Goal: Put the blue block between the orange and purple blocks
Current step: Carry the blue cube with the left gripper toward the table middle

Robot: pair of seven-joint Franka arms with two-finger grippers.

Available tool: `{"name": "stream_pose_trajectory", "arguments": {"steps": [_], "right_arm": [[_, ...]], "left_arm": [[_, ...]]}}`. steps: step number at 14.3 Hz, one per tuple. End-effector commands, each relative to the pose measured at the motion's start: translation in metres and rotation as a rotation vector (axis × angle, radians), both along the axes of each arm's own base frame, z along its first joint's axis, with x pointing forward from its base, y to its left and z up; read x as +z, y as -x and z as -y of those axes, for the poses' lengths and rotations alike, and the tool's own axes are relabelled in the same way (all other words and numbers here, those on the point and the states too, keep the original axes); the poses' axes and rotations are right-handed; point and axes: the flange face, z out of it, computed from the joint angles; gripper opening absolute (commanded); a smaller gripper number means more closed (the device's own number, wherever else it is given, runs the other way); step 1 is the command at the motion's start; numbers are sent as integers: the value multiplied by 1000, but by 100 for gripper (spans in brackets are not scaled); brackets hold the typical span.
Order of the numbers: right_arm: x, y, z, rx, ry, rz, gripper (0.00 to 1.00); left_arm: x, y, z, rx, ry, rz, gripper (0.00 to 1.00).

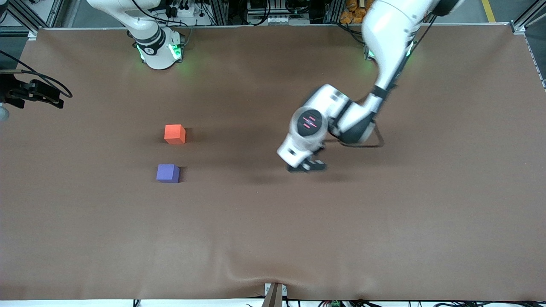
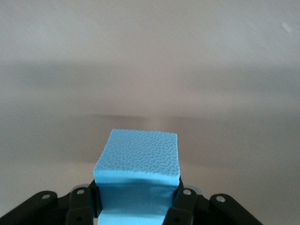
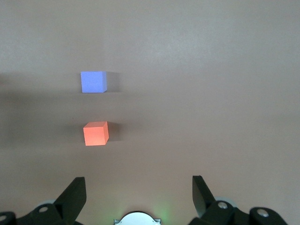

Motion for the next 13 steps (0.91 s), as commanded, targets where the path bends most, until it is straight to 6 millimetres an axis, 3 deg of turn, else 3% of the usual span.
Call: {"name": "stream_pose_trajectory", "arguments": {"steps": [1, 3, 6, 7, 8, 9, 10, 12, 13], "right_arm": [[4, -2, 3, -8, -3, -2, 100], [4, -2, 3, -8, -3, -1, 100], [3, -2, 1, -7, -2, -2, 100], [2, -3, 3, -8, -2, -2, 100], [2, -2, 2, -7, -1, -5, 100], [2, -3, 1, -5, -3, -4, 100], [2, -3, 2, -8, -2, -4, 100], [2, -3, 1, -8, -2, -4, 100], [2, -4, 1, -8, -2, -2, 100]], "left_arm": [[-7, 27, 57, 13, 19, 7, 19], [-24, 51, 95, 20, 29, 21, 21], [-44, 62, 114, 23, 61, 74, 23], [-48, 60, 112, 24, 55, 81, 33], [-47, 58, 111, 23, 54, 85, 65], [-42, 54, 109, 19, 57, 95, 100], [-28, 46, 105, 29, 64, 114, 100], [24, 39, 102, 39, 105, 154, 100], [57, 30, 91, 54, 115, 177, 100]]}}
